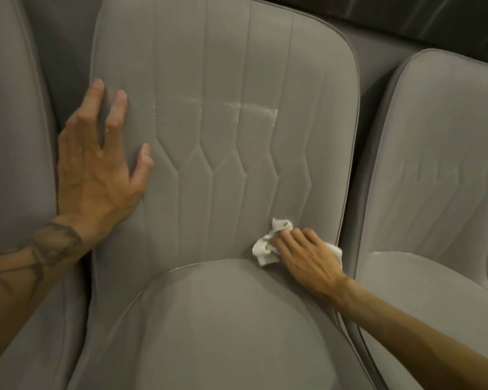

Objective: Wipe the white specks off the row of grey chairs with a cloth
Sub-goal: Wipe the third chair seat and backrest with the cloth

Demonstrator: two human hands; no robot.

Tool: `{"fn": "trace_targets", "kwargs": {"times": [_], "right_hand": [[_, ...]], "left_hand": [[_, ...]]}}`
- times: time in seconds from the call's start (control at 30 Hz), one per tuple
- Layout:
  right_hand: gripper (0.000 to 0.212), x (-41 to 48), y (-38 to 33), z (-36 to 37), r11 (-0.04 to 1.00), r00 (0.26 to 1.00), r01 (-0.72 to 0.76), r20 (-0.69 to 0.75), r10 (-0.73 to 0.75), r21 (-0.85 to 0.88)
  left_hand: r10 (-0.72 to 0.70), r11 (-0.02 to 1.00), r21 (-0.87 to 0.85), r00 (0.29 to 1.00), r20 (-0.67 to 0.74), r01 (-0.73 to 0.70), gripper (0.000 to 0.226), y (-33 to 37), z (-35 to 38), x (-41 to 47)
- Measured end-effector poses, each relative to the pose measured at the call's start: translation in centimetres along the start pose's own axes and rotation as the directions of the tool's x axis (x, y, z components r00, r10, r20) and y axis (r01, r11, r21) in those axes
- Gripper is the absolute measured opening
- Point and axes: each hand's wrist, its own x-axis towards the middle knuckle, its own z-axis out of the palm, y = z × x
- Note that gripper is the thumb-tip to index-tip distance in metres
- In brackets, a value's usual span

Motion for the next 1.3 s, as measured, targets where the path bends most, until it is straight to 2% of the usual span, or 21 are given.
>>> {"fn": "trace_targets", "kwargs": {"times": [0.07, 0.17, 0.27, 0.33, 0.37, 0.5, 0.57, 0.63, 0.67, 0.73, 0.77, 0.8, 0.9, 0.97, 1.03, 1.07, 1.17, 1.2, 1.23, 1.3], "right_hand": [[0.025, 2.6, 2.9, -1.1, 0.991, 0.988, -0.137, -0.075, 0.137, 0.009], [0.021, 8.5, 7.8, -3.6, 0.941, 0.909, -0.337, -0.248, 0.335, 0.037], [0.021, 13.2, 9.6, -4.8, 0.838, 0.752, -0.533, -0.386, 0.534, 0.121], [0.026, 13.9, 8.2, -4.4, 0.755, 0.645, -0.63, -0.419, 0.639, 0.181], [0.026, 13.6, 7.1, -3.9, 0.746, 0.638, -0.636, -0.407, 0.653, 0.2], [0.021, 12.3, 6.1, -3.6, 0.842, 0.769, -0.512, -0.345, 0.538, 0.171], [0.021, 14.0, 8.4, -4.6, 0.853, 0.756, -0.503, -0.408, 0.511, 0.137], [0.027, 17.2, 11.4, -6.0, 0.814, 0.668, -0.562, -0.501, 0.55, 0.145], [0.029, 18.8, 12.7, -6.8, 0.775, 0.6, -0.606, -0.539, 0.592, 0.177], [0.032, 20.9, 13.2, -7.4, 0.691, 0.469, -0.672, -0.569, 0.675, 0.266], [0.032, 21.0, 12.5, -7.1, 0.674, 0.442, -0.675, -0.566, 0.695, 0.3], [0.03, 20.6, 11.3, -6.6, 0.685, 0.459, -0.658, -0.554, 0.694, 0.314], [0.021, 17.6, 7.3, -4.8, 0.819, 0.673, -0.514, -0.472, 0.569, 0.255], [0.019, 17.1, 8.1, -5.1, 0.886, 0.761, -0.416, -0.455, 0.463, 0.207], [0.021, 18.8, 10.5, -6.3, 0.901, 0.752, -0.397, -0.501, 0.429, 0.176], [0.023, 20.0, 11.8, -7.0, 0.881, 0.711, -0.439, -0.53, 0.462, 0.179], [0.029, 22.5, 12.2, -7.8, 0.737, 0.514, -0.616, -0.567, 0.644, 0.279], [0.029, 22.3, 11.0, -7.3, 0.713, 0.483, -0.627, -0.561, 0.672, 0.314], [0.028, 21.6, 9.3, -6.5, 0.723, 0.503, -0.606, -0.545, 0.671, 0.331], [0.026, 19.6, 6.5, -5.4, 0.819, 0.648, -0.493, -0.505, 0.571, 0.294]], "left_hand": [[0.001, 1.0, 0.005, 1.0, 0.003, -0.001, 0.069, -0.1, 0.0, 0.1], [-0.004, 1.0, 0.003, 1.0, 0.003, 0.004, 0.069, 0.0, 0.0, 0.0], [0.004, 1.0, 0.008, 1.0, 0.001, -0.004, 0.069, -0.1, 0.0, 0.0], [0.0, 1.0, 0.007, 1.0, 0.013, 0.0, 0.069, -0.1, 0.0, 0.1], [-0.001, 1.0, 0.003, 1.0, 0.013, 0.001, 0.07, 0.0, 0.0, 0.1], [-0.002, 1.0, 0.001, 1.0, 0.014, 0.002, 0.069, 0.0, -0.1, 0.1], [-0.006, 1.0, -0.003, 1.0, 0.02, 0.006, 0.069, 0.1, -0.2, 0.1], [-0.006, 1.0, 0.003, 1.0, 0.021, 0.006, 0.07, 0.2, -0.2, 0.3], [-0.003, 1.0, 0.009, 1.0, 0.022, 0.002, 0.069, 0.2, -0.2, 0.3], [0.001, 1.0, 0.015, 1.0, 0.018, -0.001, 0.069, 0.2, -0.3, 0.3], [0.004, 1.0, 0.014, 1.0, 0.017, -0.005, 0.068, 0.2, -0.3, 0.3], [0.008, 1.0, 0.011, 1.0, 0.018, -0.008, 0.068, 0.2, -0.3, 0.2], [0.01, 1.0, 0.007, 1.0, 0.025, -0.01, 0.069, 0.2, -0.4, 0.3], [-0.003, 1.0, 0.001, 1.0, 0.024, 0.003, 0.069, 0.3, -0.5, 0.3], [-0.006, 1.0, -0.007, 1.0, 0.022, 0.006, 0.069, 0.4, -0.5, 0.3], [-0.005, 1.0, -0.006, 1.0, 0.021, 0.005, 0.069, 0.4, -0.4, 0.3], [-0.007, 1.0, -0.001, 1.0, 0.023, 0.007, 0.069, 0.3, -0.3, 0.3], [-0.003, 1.0, 0.001, 1.0, 0.023, 0.003, 0.069, 0.3, -0.3, 0.2], [0.001, 1.0, 0.003, 1.0, 0.023, -0.001, 0.069, 0.3, -0.3, 0.2], [0.007, 1.0, 0.0, 1.0, 0.029, -0.007, 0.069, 0.2, -0.3, 0.2]]}}
